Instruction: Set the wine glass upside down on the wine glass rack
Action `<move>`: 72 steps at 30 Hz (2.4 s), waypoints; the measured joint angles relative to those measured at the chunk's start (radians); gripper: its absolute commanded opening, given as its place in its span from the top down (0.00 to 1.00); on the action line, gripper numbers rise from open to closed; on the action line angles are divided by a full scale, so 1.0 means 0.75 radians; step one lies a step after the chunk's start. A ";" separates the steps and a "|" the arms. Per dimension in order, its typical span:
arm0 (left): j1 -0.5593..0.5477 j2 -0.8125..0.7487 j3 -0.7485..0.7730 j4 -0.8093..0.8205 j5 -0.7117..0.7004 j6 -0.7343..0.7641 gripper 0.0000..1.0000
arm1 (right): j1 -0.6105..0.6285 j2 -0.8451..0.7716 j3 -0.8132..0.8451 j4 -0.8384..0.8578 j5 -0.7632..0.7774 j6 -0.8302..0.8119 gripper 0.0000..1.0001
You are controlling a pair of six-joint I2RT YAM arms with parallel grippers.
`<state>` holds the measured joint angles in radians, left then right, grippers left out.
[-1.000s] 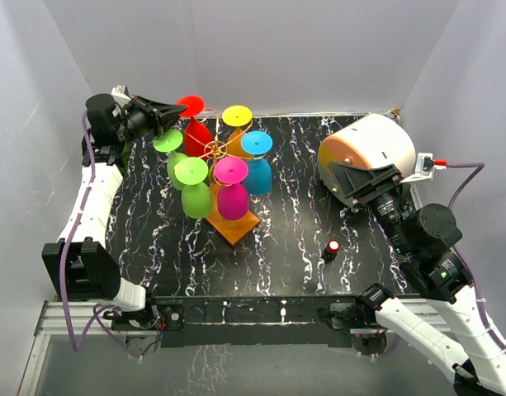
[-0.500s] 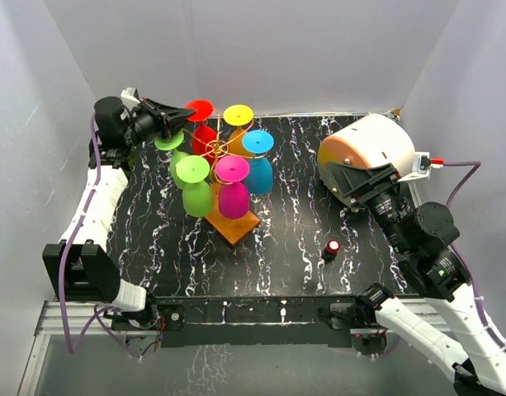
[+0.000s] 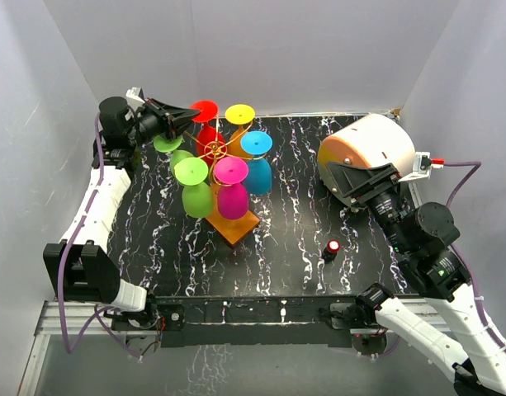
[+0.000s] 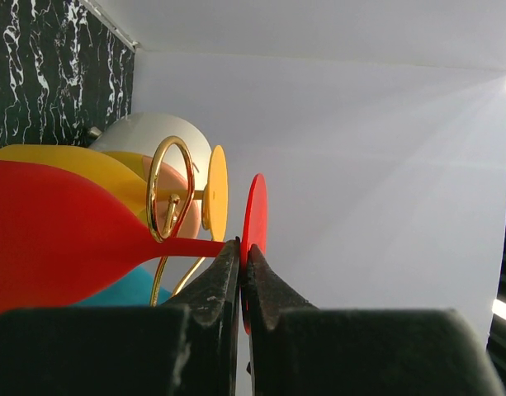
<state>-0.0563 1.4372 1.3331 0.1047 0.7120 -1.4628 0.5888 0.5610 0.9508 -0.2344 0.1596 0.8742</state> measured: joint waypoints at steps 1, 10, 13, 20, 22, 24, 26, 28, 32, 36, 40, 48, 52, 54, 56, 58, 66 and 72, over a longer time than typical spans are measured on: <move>-0.002 0.000 0.001 -0.001 -0.003 0.000 1.00 | 0.000 -0.001 0.000 0.000 0.000 -0.001 0.44; -0.049 0.056 0.064 0.009 -0.028 0.000 1.00 | 0.000 -0.005 -0.001 -0.001 0.001 0.000 0.44; -0.063 0.090 0.094 0.009 -0.039 0.005 1.00 | 0.000 -0.005 -0.002 0.000 0.002 0.000 0.44; -0.070 0.146 0.157 -0.005 -0.069 0.025 1.00 | 0.000 -0.006 -0.018 -0.002 0.003 -0.001 0.44; -0.070 0.157 0.174 -0.020 -0.081 0.036 1.00 | 0.000 -0.011 -0.018 -0.002 0.004 -0.001 0.45; -0.070 0.167 0.198 -0.050 -0.104 0.057 1.00 | 0.000 -0.019 -0.018 -0.002 0.005 -0.001 0.44; -0.070 0.175 0.226 -0.088 -0.131 0.085 1.00 | 0.000 -0.027 -0.018 -0.002 0.009 -0.001 0.44; -0.070 0.178 0.248 -0.121 -0.152 0.107 1.00 | 0.000 -0.032 -0.018 -0.002 0.011 -0.001 0.44; -0.070 0.178 0.262 -0.142 -0.169 0.128 1.00 | 0.000 -0.033 -0.018 -0.003 0.014 -0.001 0.44; -0.062 0.181 0.262 -0.162 -0.176 0.144 1.00 | 0.000 -0.033 -0.018 -0.003 0.014 -0.001 0.44; -0.042 0.181 0.262 -0.196 -0.192 0.173 1.00 | 0.000 -0.033 -0.018 -0.004 0.015 -0.001 0.44; -0.006 0.170 0.278 -0.298 -0.195 0.250 1.00 | 0.000 -0.033 -0.018 -0.005 0.018 -0.001 0.44; -0.006 0.166 0.291 -0.331 -0.196 0.285 1.00 | 0.000 -0.029 -0.018 -0.005 0.018 -0.001 0.44; -0.006 0.164 0.296 -0.342 -0.197 0.303 1.00 | 0.000 -0.025 -0.018 -0.005 0.018 -0.001 0.44; -0.006 0.164 0.306 -0.363 -0.199 0.321 1.00 | 0.000 -0.020 -0.018 -0.005 0.018 -0.001 0.44; -0.006 0.164 0.318 -0.380 -0.201 0.339 0.99 | 0.000 -0.016 -0.018 -0.005 0.017 -0.001 0.44; -0.004 0.157 0.342 -0.444 -0.222 0.404 0.88 | 0.000 -0.011 -0.018 -0.004 0.017 0.000 0.44; 0.003 0.147 0.370 -0.512 -0.258 0.464 0.87 | 0.000 -0.011 -0.018 -0.004 0.017 0.000 0.44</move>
<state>-0.0540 1.5475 1.6108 -0.2794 0.5186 -1.1145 0.5888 0.5526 0.9375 -0.2371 0.1726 0.8742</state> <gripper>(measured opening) 0.123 0.556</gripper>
